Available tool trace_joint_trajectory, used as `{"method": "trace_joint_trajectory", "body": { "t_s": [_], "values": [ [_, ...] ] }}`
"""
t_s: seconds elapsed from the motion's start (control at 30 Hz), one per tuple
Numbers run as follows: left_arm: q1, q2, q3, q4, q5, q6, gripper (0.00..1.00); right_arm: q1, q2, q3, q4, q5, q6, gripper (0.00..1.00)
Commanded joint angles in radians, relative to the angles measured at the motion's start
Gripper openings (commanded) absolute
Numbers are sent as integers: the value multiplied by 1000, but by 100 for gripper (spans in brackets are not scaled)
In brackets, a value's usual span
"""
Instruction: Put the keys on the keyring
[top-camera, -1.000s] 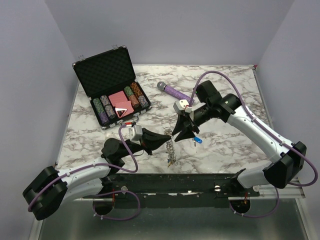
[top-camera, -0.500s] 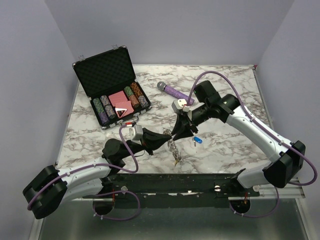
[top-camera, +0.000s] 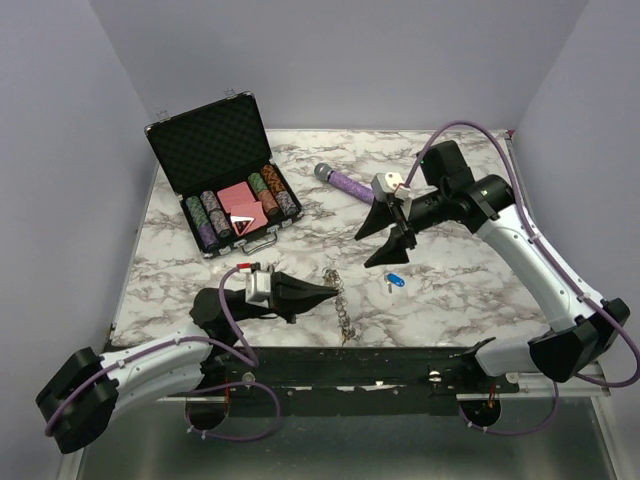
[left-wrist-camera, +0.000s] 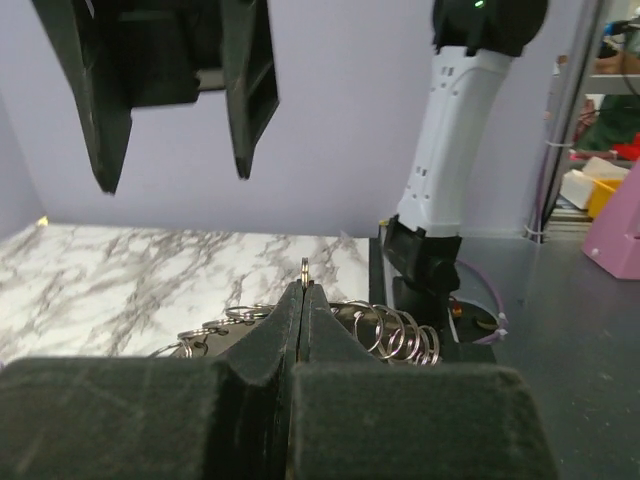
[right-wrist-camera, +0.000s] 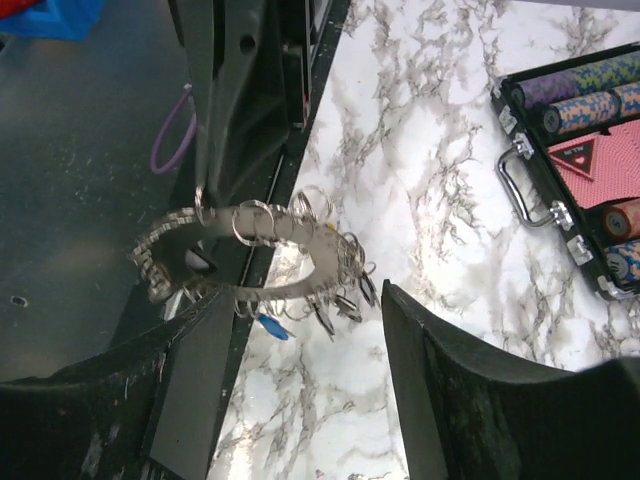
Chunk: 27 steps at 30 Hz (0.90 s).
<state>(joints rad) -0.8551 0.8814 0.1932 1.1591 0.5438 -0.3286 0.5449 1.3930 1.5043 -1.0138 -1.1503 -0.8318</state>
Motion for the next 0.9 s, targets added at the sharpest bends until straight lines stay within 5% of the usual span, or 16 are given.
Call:
{"method": "trace_joint_trajectory", "body": {
  "t_s": [0.0, 0.3, 0.6, 0.87],
  "values": [
    [34, -128, 2, 27, 192, 27, 0, -16, -57, -64, -2, -60, 29, 69],
    [113, -245, 63, 2, 404, -217, 0, -102, -114, -110, 90, -97, 140, 71],
    [114, -115, 109, 430, 450, -573, 0, -111, -157, -210, 135, -157, 126, 73],
    [114, -73, 215, 416, 492, -639, 0, -111, -169, -257, 144, -161, 94, 73]
  ]
}}
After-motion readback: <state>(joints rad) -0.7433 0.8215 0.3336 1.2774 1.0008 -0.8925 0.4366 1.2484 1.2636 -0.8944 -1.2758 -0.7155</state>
